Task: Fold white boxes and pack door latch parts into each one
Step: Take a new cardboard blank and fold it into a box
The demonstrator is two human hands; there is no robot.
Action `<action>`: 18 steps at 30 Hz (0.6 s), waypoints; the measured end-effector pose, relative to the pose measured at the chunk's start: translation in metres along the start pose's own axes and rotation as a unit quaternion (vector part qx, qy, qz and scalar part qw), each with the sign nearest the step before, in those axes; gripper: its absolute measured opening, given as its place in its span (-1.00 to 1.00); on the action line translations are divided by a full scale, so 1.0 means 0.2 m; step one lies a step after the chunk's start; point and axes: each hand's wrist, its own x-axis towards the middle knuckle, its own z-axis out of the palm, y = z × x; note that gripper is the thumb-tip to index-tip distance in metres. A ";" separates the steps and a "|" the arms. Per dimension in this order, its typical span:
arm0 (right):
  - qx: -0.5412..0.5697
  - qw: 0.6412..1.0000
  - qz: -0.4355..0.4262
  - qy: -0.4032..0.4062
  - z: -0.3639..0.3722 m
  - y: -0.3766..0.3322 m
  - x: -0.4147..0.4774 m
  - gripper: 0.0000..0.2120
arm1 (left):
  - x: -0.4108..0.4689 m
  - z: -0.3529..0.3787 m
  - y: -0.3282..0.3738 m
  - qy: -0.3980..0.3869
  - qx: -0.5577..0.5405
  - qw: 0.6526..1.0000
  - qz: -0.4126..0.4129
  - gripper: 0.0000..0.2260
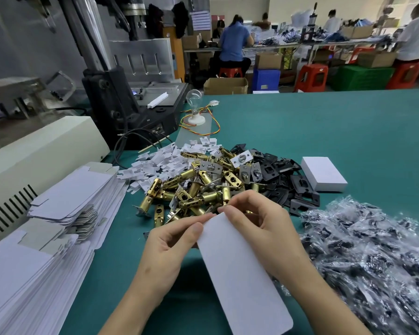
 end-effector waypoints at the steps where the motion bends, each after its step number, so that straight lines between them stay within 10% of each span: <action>1: -0.002 1.000 0.002 0.000 0.00 0.00 0.00 -0.92 | 0.00 0.00 0.00 -0.005 0.001 1.000 -0.001 -0.79; 12: -0.005 1.000 0.019 0.007 -0.02 -0.02 0.00 -0.89 | 0.02 0.00 0.01 0.023 -0.094 0.991 -0.094 -0.67; 18: -0.148 0.963 -0.190 -0.124 -0.04 -0.05 -0.01 -0.50 | 0.06 -0.08 -0.02 0.092 -0.170 0.967 -0.166 -0.73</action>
